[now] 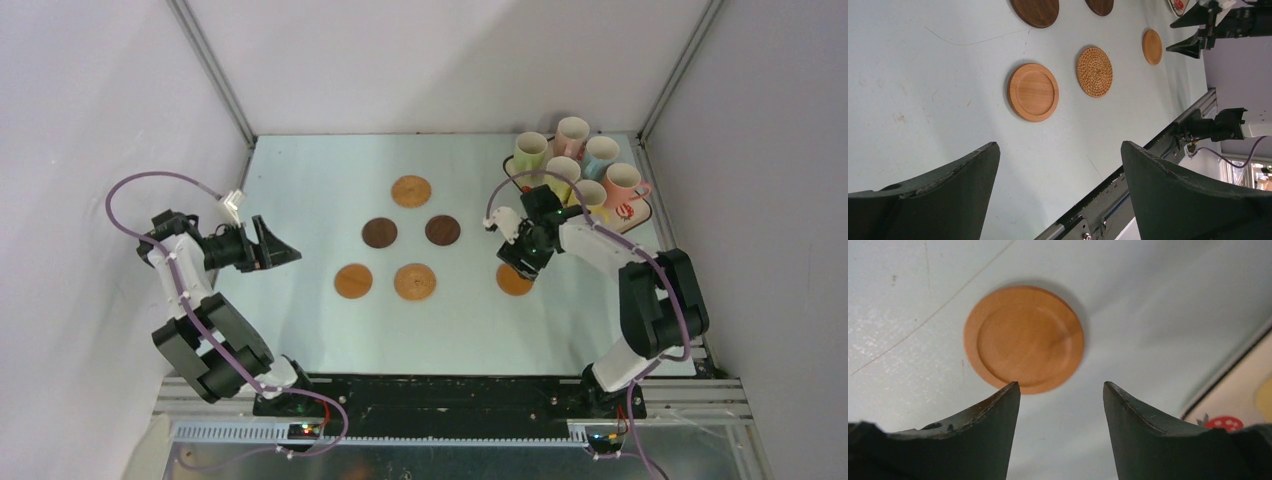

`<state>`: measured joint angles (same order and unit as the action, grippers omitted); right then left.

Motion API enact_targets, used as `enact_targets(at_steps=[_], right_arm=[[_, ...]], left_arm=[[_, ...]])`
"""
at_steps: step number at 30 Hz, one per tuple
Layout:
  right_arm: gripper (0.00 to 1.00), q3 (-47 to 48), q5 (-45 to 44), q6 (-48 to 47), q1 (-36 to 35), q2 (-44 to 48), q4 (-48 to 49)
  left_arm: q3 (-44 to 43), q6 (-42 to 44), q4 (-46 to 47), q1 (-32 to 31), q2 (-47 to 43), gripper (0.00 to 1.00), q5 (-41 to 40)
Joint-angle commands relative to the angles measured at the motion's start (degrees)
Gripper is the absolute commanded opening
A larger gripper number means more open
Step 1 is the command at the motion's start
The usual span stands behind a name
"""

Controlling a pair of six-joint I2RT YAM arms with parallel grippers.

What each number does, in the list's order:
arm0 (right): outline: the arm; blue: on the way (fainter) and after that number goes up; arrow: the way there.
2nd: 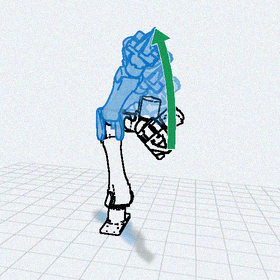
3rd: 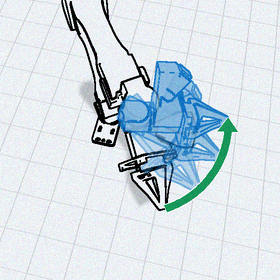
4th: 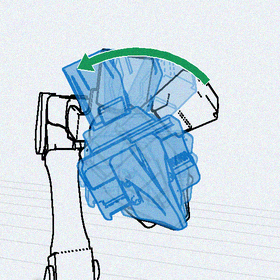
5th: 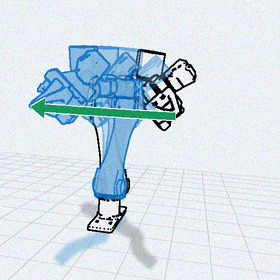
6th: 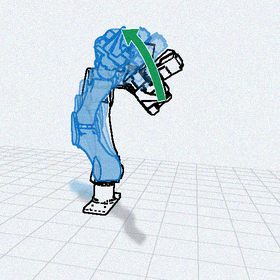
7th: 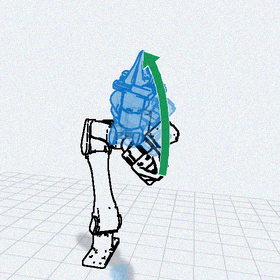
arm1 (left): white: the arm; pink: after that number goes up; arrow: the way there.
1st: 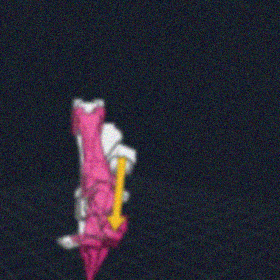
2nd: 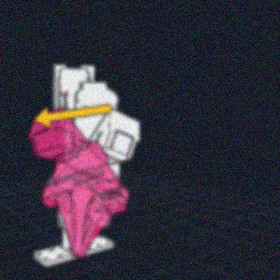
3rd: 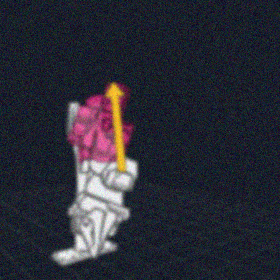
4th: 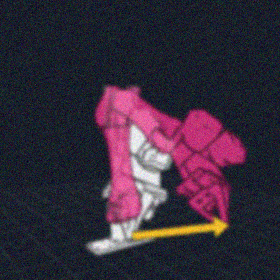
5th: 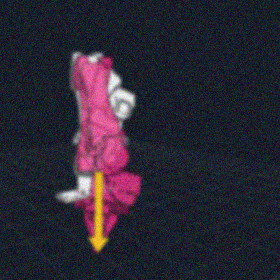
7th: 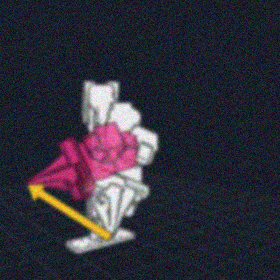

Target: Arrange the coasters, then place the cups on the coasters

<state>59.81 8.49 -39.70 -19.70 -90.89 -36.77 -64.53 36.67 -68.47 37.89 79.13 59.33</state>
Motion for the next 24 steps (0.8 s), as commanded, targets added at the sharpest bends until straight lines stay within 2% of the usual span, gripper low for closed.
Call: enact_targets(at_steps=[1, 5, 11, 17, 24], right_arm=[[0.64, 0.4, 2.1, -0.9, -2.6, -4.0, 1.2], [0.61, 0.4, 1.3, -0.9, -5.2, -6.8, 1.7], [0.6, 0.4, -0.3, -0.4, -10.5, -10.5, 3.9], [0.6, 3.0, 2.0, 1.5, -14.2, -14.2, 2.9], [0.6, 4.0, 5.2, 2.8, -16.4, -14.0, 2.8]], left_arm=[[-2.1, 1.8, -0.7, 0.5, -0.2, 0.98, 2.3], [-2.2, 1.7, -0.7, 0.6, -0.1, 0.98, 2.3], [-2.2, 1.8, -0.9, 0.6, -0.4, 0.98, 2.3], [-2.2, 1.8, -0.9, 0.6, -0.8, 0.98, 2.2], [-2.1, 1.8, -0.9, 0.6, -1.3, 0.98, 2.1]])
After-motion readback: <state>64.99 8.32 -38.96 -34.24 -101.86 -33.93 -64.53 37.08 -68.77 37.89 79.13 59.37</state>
